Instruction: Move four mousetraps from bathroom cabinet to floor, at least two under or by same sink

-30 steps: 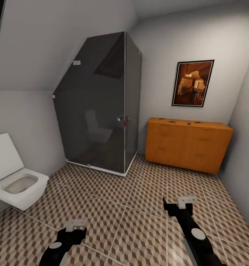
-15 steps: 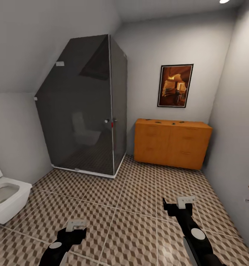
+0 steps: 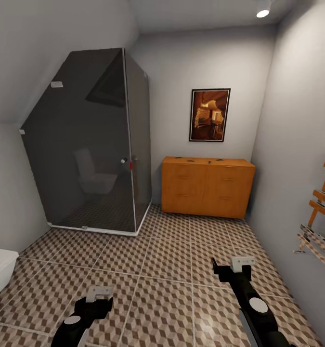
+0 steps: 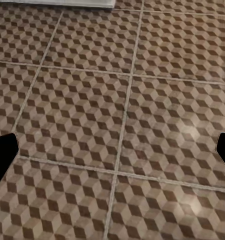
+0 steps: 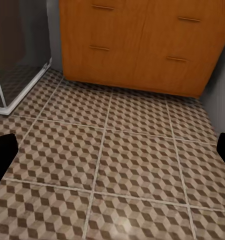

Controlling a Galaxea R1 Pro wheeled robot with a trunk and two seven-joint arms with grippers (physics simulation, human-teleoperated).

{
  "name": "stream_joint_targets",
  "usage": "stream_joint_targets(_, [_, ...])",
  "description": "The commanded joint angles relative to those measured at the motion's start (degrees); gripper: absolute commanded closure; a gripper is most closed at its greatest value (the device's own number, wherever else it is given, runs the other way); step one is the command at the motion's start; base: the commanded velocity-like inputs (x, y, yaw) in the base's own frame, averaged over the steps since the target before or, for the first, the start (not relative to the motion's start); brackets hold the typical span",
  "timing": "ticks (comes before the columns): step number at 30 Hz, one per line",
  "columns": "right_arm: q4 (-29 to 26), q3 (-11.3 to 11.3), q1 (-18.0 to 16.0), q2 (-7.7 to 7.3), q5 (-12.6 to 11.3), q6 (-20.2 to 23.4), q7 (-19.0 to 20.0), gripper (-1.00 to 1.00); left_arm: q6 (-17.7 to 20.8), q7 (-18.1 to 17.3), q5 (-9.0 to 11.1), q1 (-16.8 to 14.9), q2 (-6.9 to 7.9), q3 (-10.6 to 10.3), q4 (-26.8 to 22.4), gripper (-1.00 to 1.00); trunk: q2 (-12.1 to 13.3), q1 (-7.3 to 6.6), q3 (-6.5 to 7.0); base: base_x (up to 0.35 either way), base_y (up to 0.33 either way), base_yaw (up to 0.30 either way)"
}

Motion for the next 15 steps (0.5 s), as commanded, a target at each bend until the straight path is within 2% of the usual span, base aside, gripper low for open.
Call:
stream_joint_targets(1, [-0.1,0.2,0.0,-0.06,0.3,0.4,-0.4,-1.0,0.3,0.3,0.0,0.0,0.04,-0.2,-0.1,-1.0,0.0,0.0,-0.01,0.0,0.0,-0.211])
stream_joint_targets(15, [-0.1,0.2,0.0,-0.06,0.3,0.4,-0.4,-1.0,0.4,0.3,0.1,0.0,0.12,-0.2,-2.4,-1.0,0.0,0.0,0.74,0.0,0.0,-0.206])
